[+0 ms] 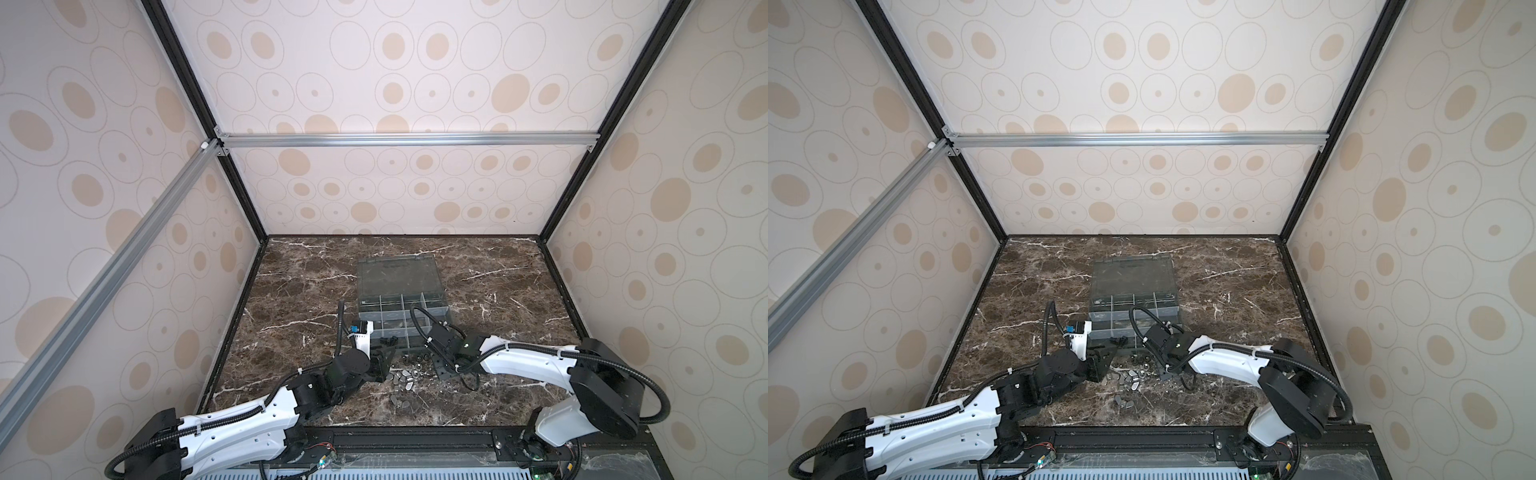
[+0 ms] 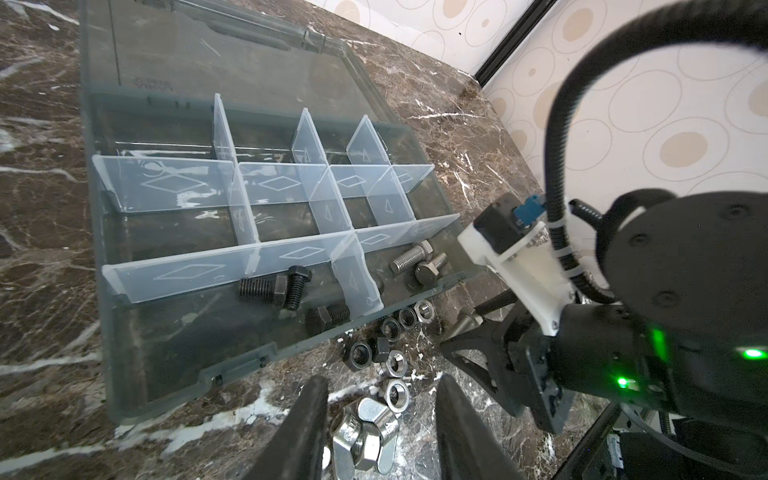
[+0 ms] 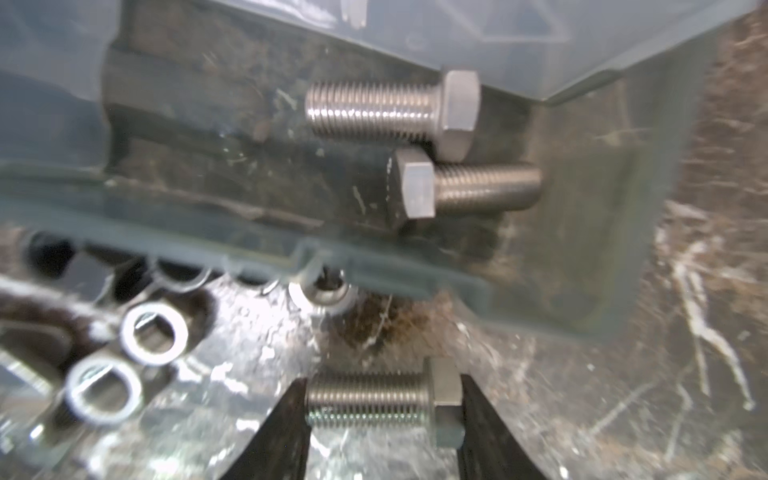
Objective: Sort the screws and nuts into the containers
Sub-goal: 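Close the right gripper on the lying silver bolt, then lift the silver bolt with the right gripper over the nearest compartment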
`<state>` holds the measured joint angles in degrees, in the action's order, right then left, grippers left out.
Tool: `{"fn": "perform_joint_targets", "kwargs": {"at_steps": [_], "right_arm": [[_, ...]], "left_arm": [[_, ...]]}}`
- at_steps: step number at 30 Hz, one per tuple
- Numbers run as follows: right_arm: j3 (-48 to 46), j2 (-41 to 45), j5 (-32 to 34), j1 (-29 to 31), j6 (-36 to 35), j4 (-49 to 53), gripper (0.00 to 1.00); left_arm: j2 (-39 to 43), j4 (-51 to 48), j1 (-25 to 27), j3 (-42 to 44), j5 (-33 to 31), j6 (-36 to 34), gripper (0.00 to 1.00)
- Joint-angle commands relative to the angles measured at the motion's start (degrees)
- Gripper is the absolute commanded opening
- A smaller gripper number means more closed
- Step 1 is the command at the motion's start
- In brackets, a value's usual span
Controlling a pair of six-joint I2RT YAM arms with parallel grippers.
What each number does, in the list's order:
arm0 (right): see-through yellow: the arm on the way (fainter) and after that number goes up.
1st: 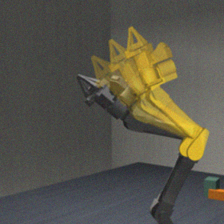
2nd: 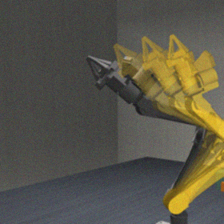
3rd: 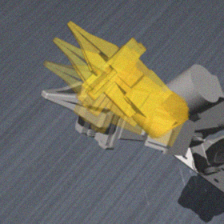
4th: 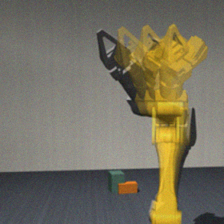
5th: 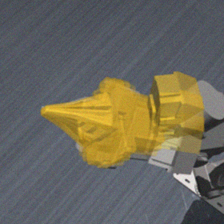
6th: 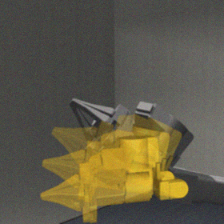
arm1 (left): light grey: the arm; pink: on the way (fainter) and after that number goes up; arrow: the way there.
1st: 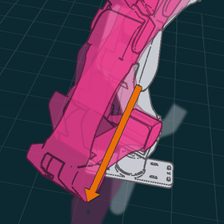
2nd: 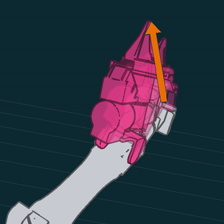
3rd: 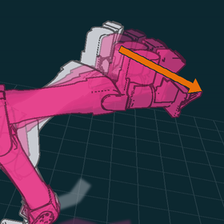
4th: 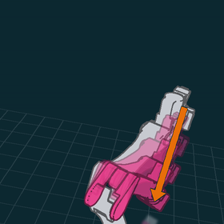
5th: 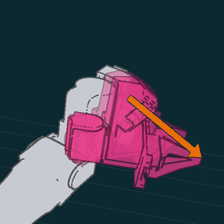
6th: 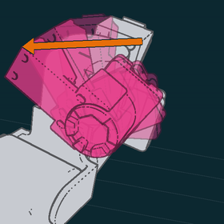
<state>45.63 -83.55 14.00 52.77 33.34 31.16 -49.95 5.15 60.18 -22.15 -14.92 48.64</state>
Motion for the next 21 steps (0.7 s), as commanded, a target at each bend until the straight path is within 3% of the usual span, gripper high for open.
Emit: {"fn": "perform_joint_targets", "kwargs": {"at_steps": [1,8,21], "right_arm": [[1.6,4.4,2.3,0.4,-0.3,3.7,0.44],[6.5,5.2,3.2,-2.2,-3.7,4.0,0.45],[14.2,-5.7,-0.3,-8.4,-7.3,2.0,0.46]], "left_arm": [[0.0,0.3,0.4,-0.1,-1.1,0.7,0.43],[0.3,0.2,0.4,0.1,-0.7,1.1,0.43],[0.5,-0.1,0.9,0.2,-0.6,1.8,0.43]]}}
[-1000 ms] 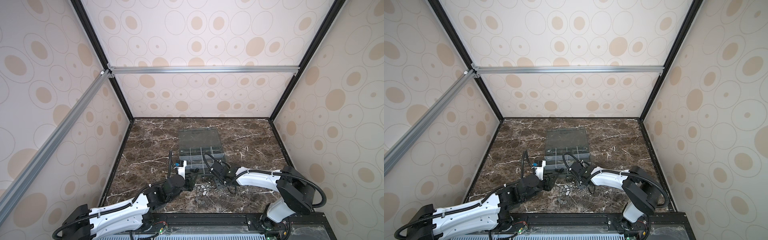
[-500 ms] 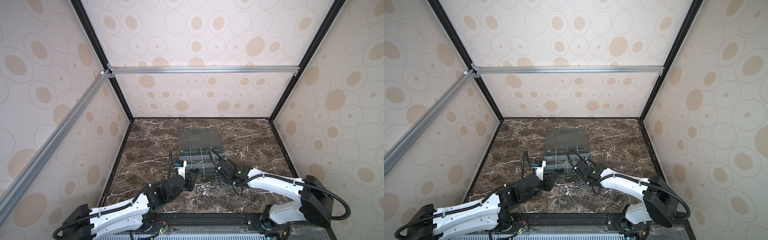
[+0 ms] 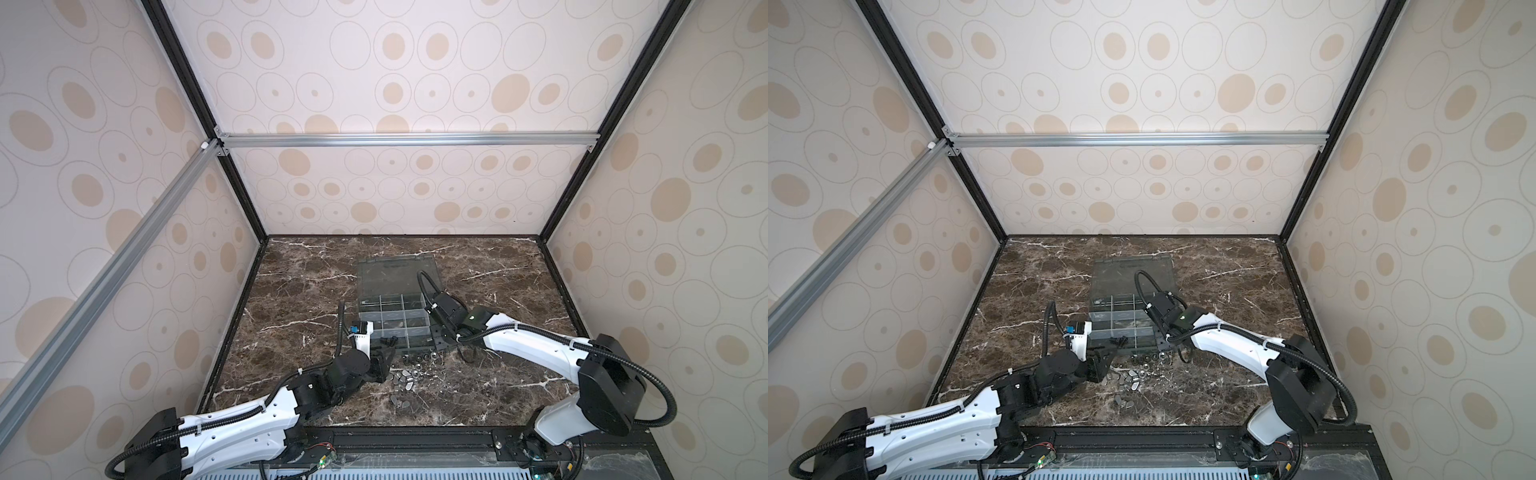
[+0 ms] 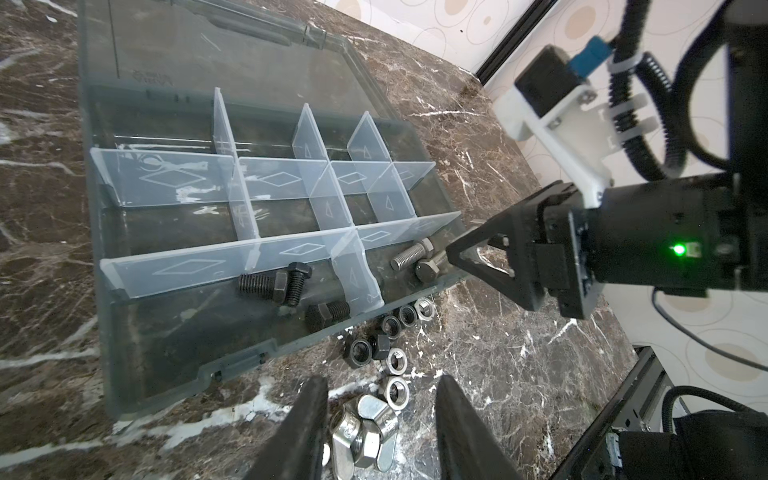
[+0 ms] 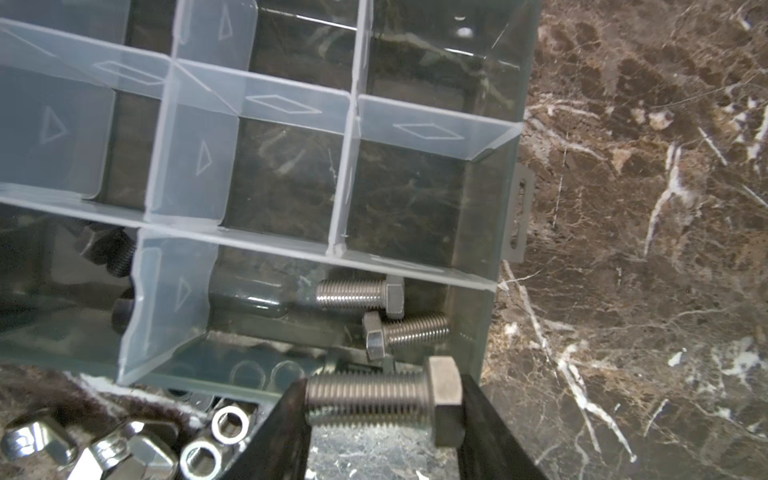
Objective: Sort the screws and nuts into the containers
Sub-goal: 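Lift the silver bolt with the right gripper over the nearest compartment, then open the right gripper to drop the silver bolt into the compartment, then draw the right gripper back while the left gripper moves over the wing nuts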
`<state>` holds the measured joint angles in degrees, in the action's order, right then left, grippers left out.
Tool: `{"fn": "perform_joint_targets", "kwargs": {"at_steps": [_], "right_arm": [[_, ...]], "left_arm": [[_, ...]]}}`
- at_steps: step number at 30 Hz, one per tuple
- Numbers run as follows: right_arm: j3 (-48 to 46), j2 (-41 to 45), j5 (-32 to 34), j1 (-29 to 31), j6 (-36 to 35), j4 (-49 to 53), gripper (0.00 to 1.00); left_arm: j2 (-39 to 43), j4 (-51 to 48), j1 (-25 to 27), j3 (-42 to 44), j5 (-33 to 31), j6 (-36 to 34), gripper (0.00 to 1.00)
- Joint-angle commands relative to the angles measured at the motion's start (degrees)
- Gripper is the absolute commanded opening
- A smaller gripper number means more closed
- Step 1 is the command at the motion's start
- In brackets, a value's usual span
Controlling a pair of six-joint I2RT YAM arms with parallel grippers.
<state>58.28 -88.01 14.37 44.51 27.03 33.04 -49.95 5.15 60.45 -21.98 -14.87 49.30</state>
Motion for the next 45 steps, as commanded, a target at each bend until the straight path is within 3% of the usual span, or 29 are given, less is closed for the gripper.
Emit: {"fn": "perform_joint_targets", "kwargs": {"at_steps": [1,8,24,45], "right_arm": [[1.7,-1.7,-0.9,-0.2,-0.9,0.1,0.47],[1.7,-1.8,-1.4,-0.2,-0.7,0.0,0.61],[-0.5,4.6,-1.9,-0.3,0.5,0.7,0.63],[-19.7,31.5,0.0,-0.7,8.6,5.1,0.63]], "left_arm": [[0.5,0.0,0.6,0.0,-0.7,1.2,0.43],[0.0,0.3,0.6,0.0,-0.6,1.1,0.43],[-0.2,0.4,0.8,0.0,-0.6,1.2,0.43],[-6.6,2.9,1.0,-2.3,1.0,0.1,0.43]]}}
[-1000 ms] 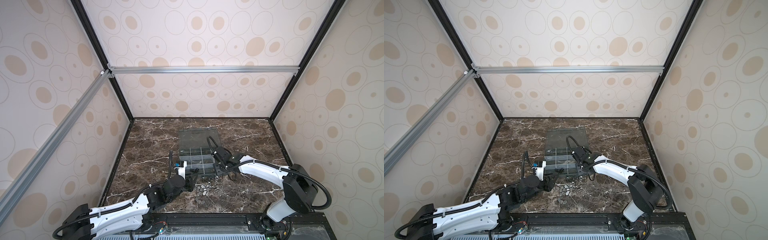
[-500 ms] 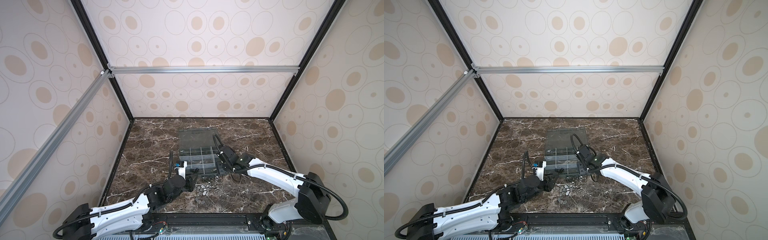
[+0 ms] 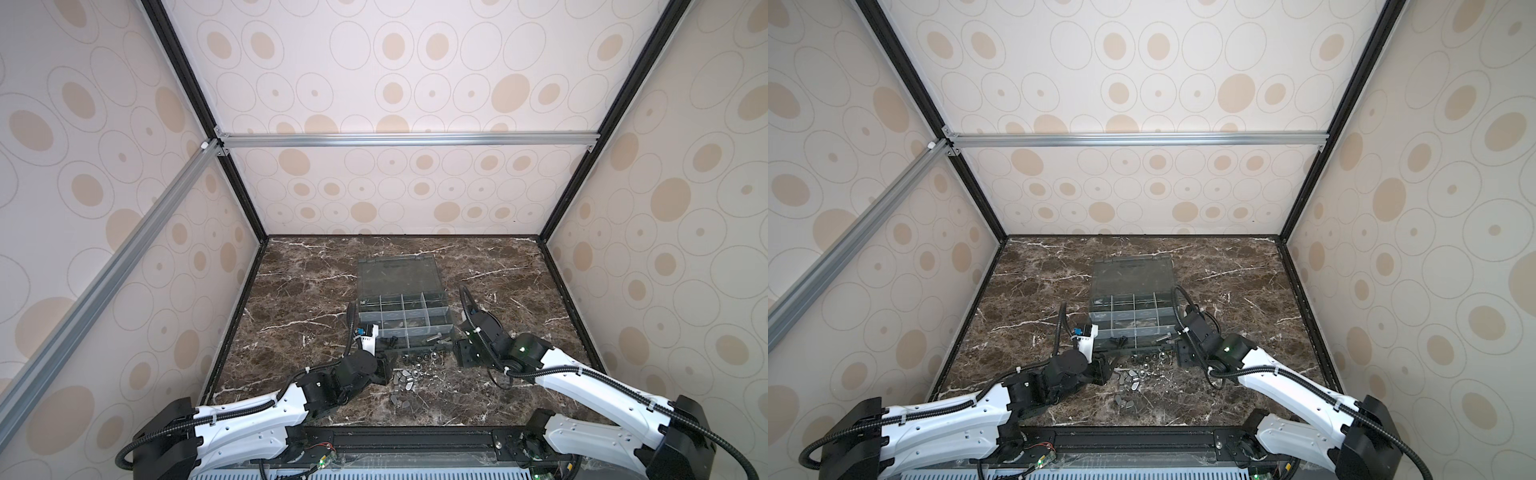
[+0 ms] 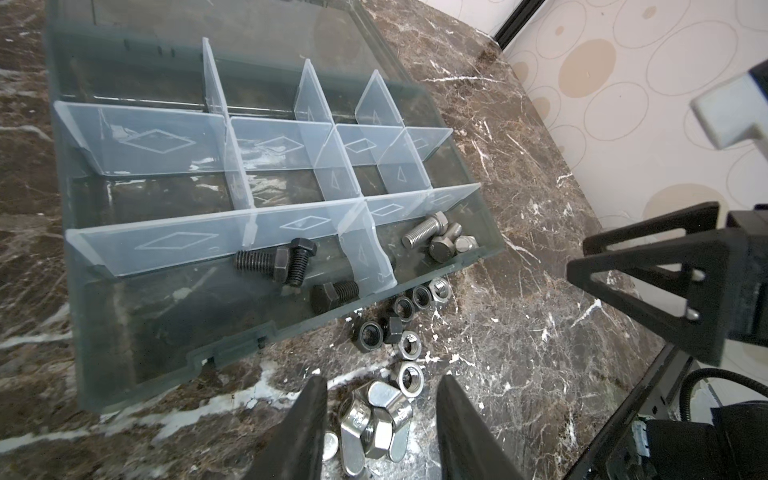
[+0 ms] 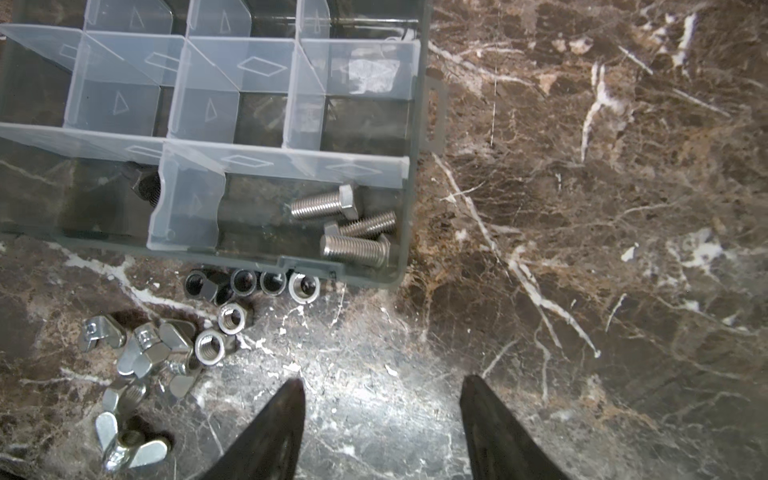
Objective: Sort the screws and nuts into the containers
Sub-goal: 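Draw the right gripper back while the left gripper moves over the wing nuts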
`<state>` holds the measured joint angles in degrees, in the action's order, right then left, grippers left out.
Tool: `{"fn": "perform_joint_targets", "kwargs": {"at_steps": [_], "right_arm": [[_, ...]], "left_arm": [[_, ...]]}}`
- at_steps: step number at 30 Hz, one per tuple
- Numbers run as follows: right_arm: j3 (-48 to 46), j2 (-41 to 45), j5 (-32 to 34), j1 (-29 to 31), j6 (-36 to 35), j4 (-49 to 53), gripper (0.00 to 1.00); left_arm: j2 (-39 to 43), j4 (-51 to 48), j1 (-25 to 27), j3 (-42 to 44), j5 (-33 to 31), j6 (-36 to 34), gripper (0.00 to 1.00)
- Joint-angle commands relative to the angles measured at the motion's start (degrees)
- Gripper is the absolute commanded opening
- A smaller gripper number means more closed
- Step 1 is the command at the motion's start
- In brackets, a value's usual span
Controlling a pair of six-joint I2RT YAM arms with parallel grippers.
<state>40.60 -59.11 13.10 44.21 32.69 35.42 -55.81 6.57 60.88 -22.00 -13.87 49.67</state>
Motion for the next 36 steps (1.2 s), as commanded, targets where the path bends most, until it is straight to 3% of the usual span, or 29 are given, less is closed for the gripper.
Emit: {"fn": "perform_joint_targets", "kwargs": {"at_steps": [1,12,36], "right_arm": [[-3.1,3.9,1.4,-0.3,3.7,2.9,0.63],[-9.0,13.2,2.1,-0.4,8.0,6.0,0.64],[-11.4,14.9,0.3,-0.4,10.5,6.0,0.64]], "left_arm": [[-1.0,1.7,0.5,-2.3,0.1,-0.4,0.43],[-3.5,2.5,0.6,-3.0,1.2,-0.6,0.43],[-18.8,-0.3,3.9,-12.6,2.6,-3.0,0.4]]}}
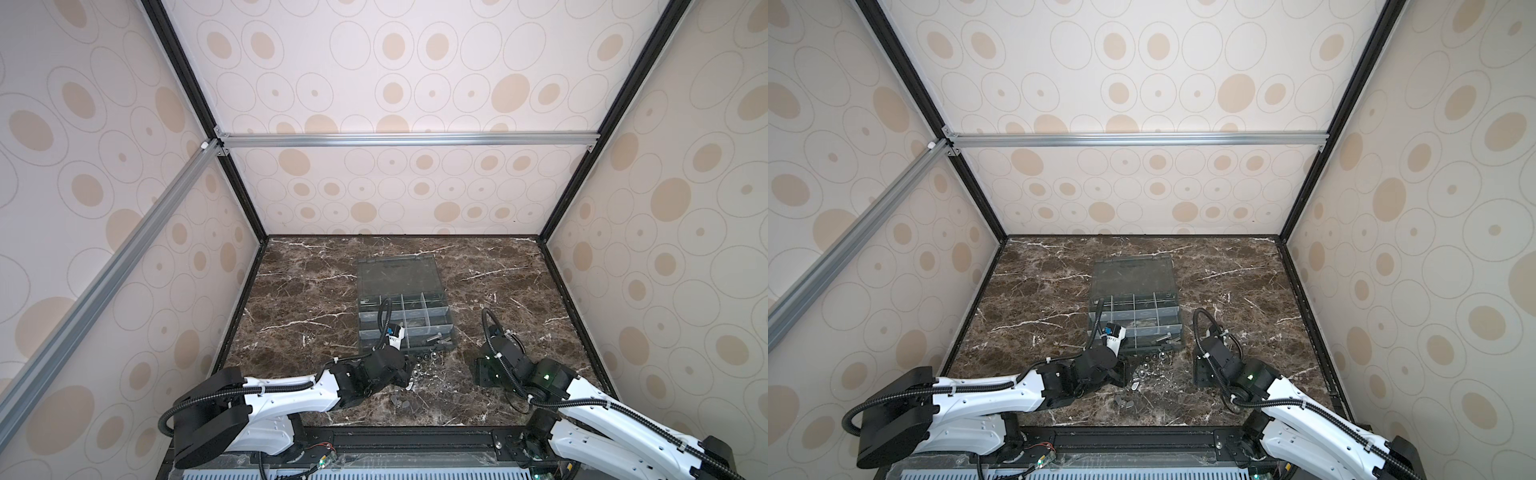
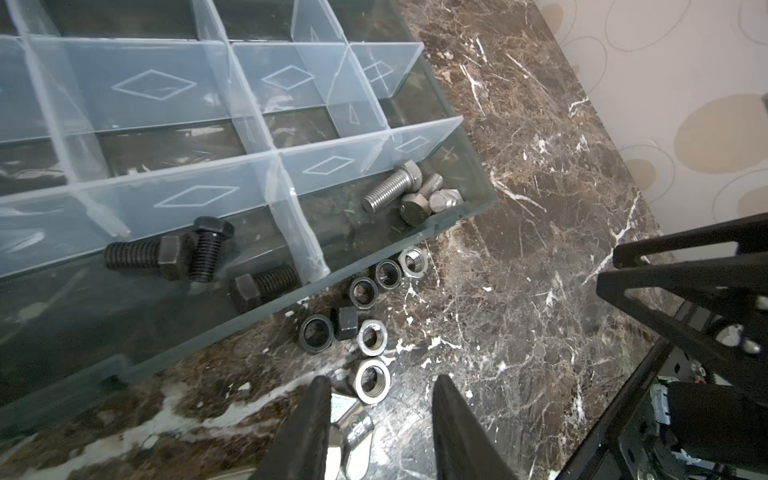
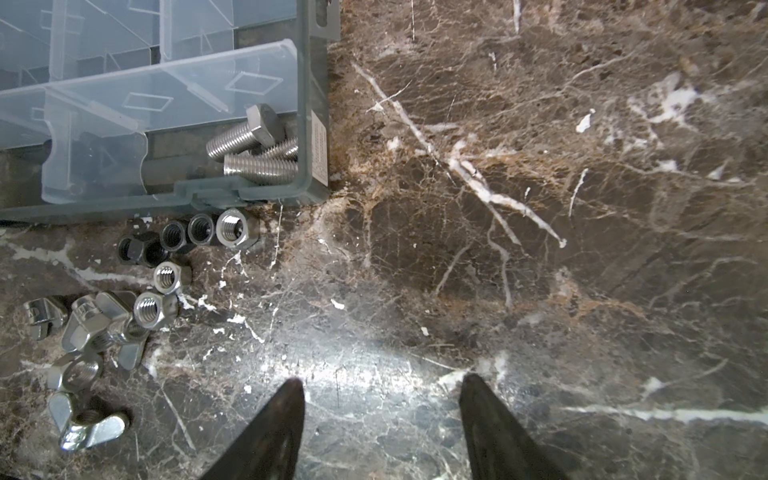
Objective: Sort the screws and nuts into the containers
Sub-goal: 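Draw the right gripper back while the left gripper moves over the wing nuts, then lower the left gripper and grasp a silver wing nut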
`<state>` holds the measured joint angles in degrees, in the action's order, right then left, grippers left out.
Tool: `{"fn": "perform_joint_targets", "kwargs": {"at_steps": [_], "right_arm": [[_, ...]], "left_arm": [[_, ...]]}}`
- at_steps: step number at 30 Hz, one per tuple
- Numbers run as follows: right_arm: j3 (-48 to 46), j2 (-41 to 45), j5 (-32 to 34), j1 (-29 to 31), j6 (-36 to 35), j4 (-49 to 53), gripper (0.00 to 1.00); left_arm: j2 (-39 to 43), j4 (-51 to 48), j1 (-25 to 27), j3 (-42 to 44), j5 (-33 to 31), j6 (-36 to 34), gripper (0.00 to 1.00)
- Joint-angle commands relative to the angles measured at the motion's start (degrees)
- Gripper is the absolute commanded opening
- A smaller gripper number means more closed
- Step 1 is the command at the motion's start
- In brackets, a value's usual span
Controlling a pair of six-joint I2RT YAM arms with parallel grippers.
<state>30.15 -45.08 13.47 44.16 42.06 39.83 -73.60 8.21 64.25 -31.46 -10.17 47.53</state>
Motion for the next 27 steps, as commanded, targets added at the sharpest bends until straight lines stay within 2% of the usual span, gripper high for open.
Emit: {"fn": "perform_joint_targets", "kwargs": {"at_steps": [1,12,20,27], "right_arm": [[-1.0,0.9,0.0,-0.3,1.1,1.7,0.64],[-2.0,2.2,-0.3,-0.3,1.7,1.0,0.64],[-2.0,1.2,-1.0,-0.3,1.4,0.6,0.64],[-2.4,1.6,-0.8,-0.3,1.4,0.3,0.64]], "left_arm": [[-1.2,-3.0,0.5,-3.6,-1.6,-0.5,0.39],[6.1,-17.0,0.5,-1.7,-8.4,4.9,0.4],[11.5,-20.2,0.6,2.1,-7.3,3.3,0.43],[12.4,-24.0,0.6,4.0,-5.8,3.4,0.44]]}}
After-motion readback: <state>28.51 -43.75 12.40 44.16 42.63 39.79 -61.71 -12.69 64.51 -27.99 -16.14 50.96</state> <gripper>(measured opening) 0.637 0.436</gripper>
